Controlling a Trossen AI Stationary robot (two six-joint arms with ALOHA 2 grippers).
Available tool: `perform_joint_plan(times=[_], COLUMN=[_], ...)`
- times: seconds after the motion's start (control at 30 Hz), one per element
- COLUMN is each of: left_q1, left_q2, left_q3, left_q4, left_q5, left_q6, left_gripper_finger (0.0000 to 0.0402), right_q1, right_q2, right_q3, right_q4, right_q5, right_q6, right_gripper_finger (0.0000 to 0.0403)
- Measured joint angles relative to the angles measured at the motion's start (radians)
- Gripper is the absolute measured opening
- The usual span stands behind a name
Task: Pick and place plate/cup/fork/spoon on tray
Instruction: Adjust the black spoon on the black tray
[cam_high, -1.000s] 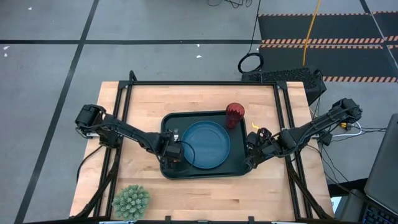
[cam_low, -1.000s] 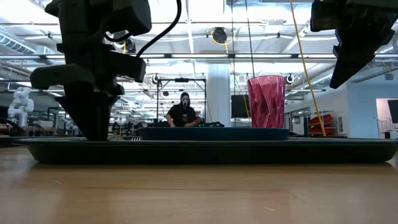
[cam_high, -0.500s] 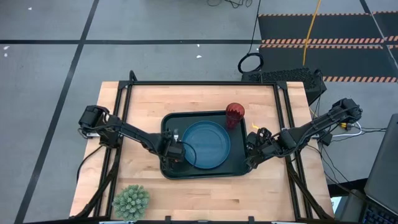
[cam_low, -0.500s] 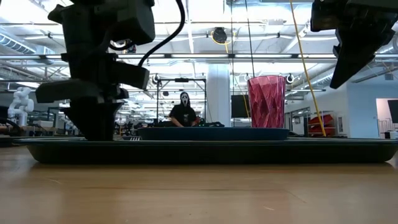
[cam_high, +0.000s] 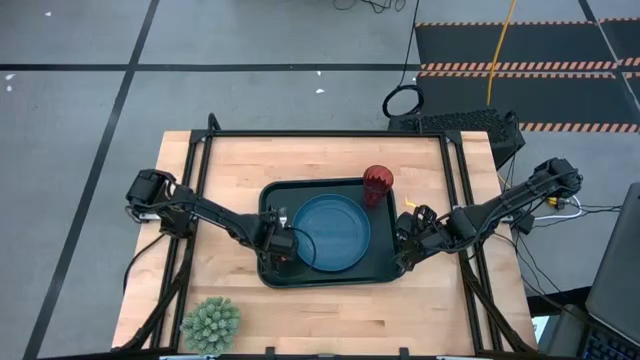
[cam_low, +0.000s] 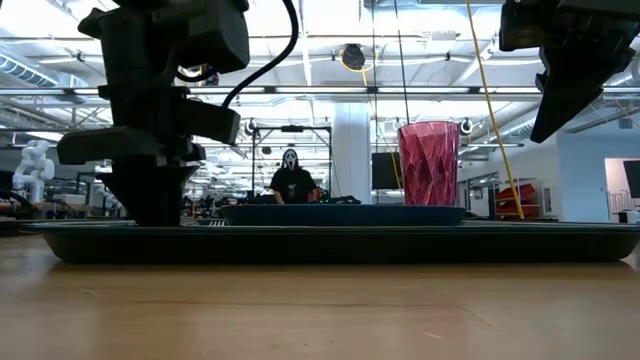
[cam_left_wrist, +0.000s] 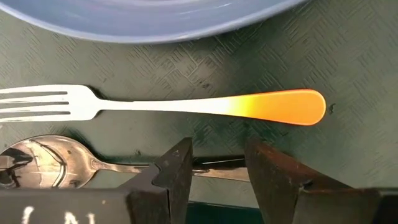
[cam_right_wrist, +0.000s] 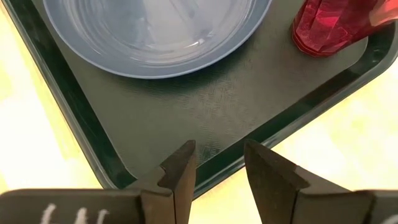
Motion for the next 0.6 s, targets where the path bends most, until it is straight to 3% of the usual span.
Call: perform_joint_plan(times=[0.6], left_q1=[-0.019], left_q2=[0.0], left_q3=[0.0], left_q4=[-0.008], left_q5=[0.027], left_q6=[-0.021], left_gripper_finger=[0.0152], right_q1=[0.0], right_q2=[0.0], right_q3=[0.0], right_q4=[-0.001], right_q5=[0.0], right_q6=[-0.001], right_gripper_finger=[0.013])
